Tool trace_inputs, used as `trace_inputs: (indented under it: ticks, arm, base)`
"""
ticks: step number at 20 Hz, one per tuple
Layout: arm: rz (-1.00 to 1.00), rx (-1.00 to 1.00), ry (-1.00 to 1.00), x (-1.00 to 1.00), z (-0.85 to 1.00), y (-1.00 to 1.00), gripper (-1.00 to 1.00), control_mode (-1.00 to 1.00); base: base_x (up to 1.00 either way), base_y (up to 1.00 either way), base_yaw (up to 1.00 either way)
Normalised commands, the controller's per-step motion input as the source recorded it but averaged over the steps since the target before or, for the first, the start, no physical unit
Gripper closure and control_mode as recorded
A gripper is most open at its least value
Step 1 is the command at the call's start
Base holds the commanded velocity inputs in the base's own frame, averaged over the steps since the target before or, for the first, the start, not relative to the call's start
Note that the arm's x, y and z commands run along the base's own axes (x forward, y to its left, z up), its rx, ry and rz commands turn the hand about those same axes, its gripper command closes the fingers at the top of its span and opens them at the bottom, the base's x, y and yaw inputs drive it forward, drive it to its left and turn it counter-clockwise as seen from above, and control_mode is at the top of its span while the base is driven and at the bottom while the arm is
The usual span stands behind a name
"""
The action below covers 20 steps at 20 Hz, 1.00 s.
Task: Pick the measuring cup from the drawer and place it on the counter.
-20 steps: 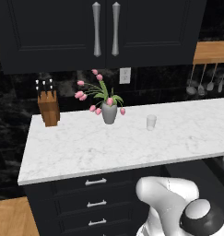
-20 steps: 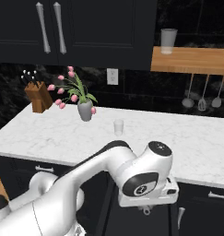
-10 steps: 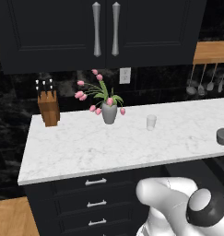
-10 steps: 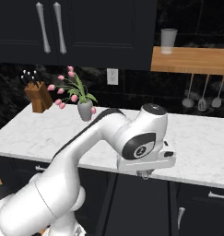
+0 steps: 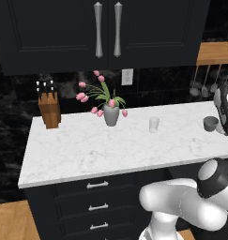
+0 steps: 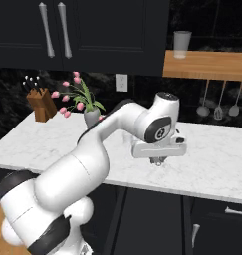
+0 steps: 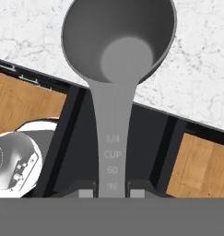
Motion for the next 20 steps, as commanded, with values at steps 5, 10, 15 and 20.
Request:
trace_inputs:
  ticks: [5,10,15,20]
  arm:
    - [-0.02,0.00,0.00,0.85,-0.66,0.16,1.00,-1.00]
    - [0.00,0.00,0.00,0.56,-0.88,0.37,1.00,-1.00]
    - [0.00,0.00,0.00,0.72,-0.53,0.24,1.00,-1.00]
    - [0.00,0.00,0.00,0.83,-0.41,0.09,1.00,-1.00]
  base:
    - [0.00,0.00,0.00]
    - [0.00,0.00,0.00]
    - [0.00,0.00,0.00]
    - [0.00,0.00,0.00]
